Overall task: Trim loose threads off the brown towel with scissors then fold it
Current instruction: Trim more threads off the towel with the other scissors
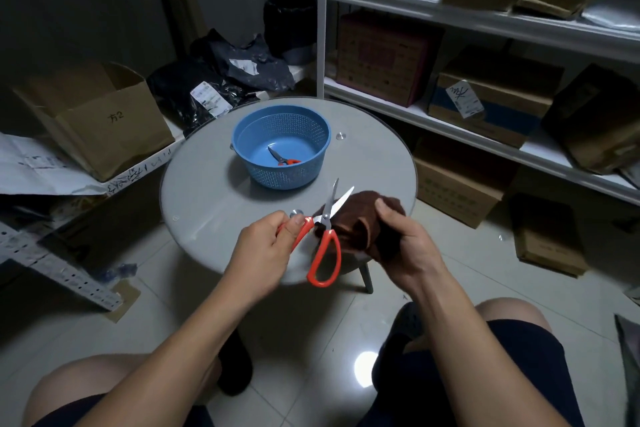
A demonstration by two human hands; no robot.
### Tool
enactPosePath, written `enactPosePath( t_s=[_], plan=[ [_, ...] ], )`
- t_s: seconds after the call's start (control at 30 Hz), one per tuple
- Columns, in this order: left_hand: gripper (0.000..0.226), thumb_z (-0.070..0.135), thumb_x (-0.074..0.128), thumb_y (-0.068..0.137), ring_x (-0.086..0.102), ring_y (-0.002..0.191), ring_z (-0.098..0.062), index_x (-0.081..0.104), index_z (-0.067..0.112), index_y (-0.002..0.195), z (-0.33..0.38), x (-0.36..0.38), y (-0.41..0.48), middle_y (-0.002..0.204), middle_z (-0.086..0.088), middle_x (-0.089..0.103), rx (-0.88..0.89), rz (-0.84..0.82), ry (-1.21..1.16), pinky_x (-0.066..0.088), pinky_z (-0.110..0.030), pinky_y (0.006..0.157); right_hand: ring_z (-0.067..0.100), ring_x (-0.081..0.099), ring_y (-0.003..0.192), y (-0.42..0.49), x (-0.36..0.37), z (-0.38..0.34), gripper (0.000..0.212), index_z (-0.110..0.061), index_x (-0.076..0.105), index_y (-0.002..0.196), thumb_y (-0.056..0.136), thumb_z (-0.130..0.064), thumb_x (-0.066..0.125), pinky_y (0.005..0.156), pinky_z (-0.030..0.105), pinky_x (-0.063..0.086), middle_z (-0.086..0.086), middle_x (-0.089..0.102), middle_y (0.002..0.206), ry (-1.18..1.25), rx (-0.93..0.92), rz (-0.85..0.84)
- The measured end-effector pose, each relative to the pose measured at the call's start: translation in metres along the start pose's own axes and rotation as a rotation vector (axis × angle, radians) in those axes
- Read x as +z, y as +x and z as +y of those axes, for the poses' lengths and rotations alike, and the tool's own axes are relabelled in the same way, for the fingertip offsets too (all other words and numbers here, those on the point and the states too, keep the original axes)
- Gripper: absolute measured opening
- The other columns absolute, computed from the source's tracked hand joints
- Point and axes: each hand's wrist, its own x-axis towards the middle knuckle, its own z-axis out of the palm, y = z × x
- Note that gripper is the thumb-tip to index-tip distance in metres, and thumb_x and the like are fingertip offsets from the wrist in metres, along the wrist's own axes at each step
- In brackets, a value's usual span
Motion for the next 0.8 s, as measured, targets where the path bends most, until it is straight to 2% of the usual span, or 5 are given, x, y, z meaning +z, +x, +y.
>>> enactPosePath(
  t_s=[0.1, 0.43, 0.6, 0.67, 0.8],
  plan=[
    [0.047, 0.038, 0.053, 0.100, 0.040, 0.055, -0.011, 0.040, 0.018, 0.060, 0.004, 0.003, -0.005, 0.051, 0.006, 0.044, 0.049, -0.022, -0.026, 0.034, -0.020, 0.053, 0.034, 0.073, 0.091, -0.005, 0.012, 0.019, 0.045, 0.005, 0.075, 0.108, 0.076, -0.025, 0.080, 0.089, 0.047, 0.059, 0.023, 0.074, 0.105, -0.152, 0.014, -0.091],
    [0.045, 0.044, 0.051, 0.099, 0.048, 0.056, -0.014, 0.044, 0.019, 0.063, -0.001, -0.004, 0.002, 0.053, 0.005, 0.048, 0.068, -0.169, 0.079, 0.037, -0.029, 0.055, 0.039, 0.075, 0.072, 0.000, 0.039, 0.018, 0.043, 0.007, 0.069, 0.101, 0.061, -0.006, 0.078, 0.064, 0.048, 0.062, 0.025, 0.074, 0.089, -0.038, 0.131, 0.061],
    [0.048, 0.041, 0.052, 0.100, 0.046, 0.056, -0.014, 0.045, 0.014, 0.061, -0.021, -0.014, 0.002, 0.053, 0.000, 0.048, -0.002, -0.092, 0.091, 0.035, -0.034, 0.057, 0.040, 0.069, 0.115, 0.025, 0.016, -0.005, 0.008, -0.004, 0.071, 0.095, 0.088, -0.001, 0.070, 0.102, 0.058, 0.053, 0.020, 0.075, 0.114, 0.198, 0.040, 0.252],
    [0.049, 0.040, 0.050, 0.101, 0.044, 0.055, -0.017, 0.047, 0.009, 0.064, -0.028, -0.018, 0.001, 0.054, -0.006, 0.047, -0.103, -0.053, -0.052, 0.036, -0.037, 0.058, 0.037, 0.068, 0.110, 0.030, 0.007, -0.012, 0.016, -0.003, 0.071, 0.104, 0.088, -0.001, 0.070, 0.105, 0.053, 0.052, 0.019, 0.073, 0.112, 0.143, 0.030, 0.155],
    [0.045, 0.040, 0.046, 0.103, 0.029, 0.033, -0.014, 0.050, 0.014, 0.067, -0.016, -0.006, -0.008, 0.038, -0.003, 0.033, -0.399, -0.149, -0.803, 0.025, -0.021, 0.040, 0.032, 0.074, 0.097, 0.036, 0.004, -0.017, 0.029, 0.000, 0.073, 0.113, 0.086, -0.002, 0.064, 0.090, 0.043, 0.062, 0.019, 0.076, 0.110, 0.007, 0.111, -0.119]
  ],
)
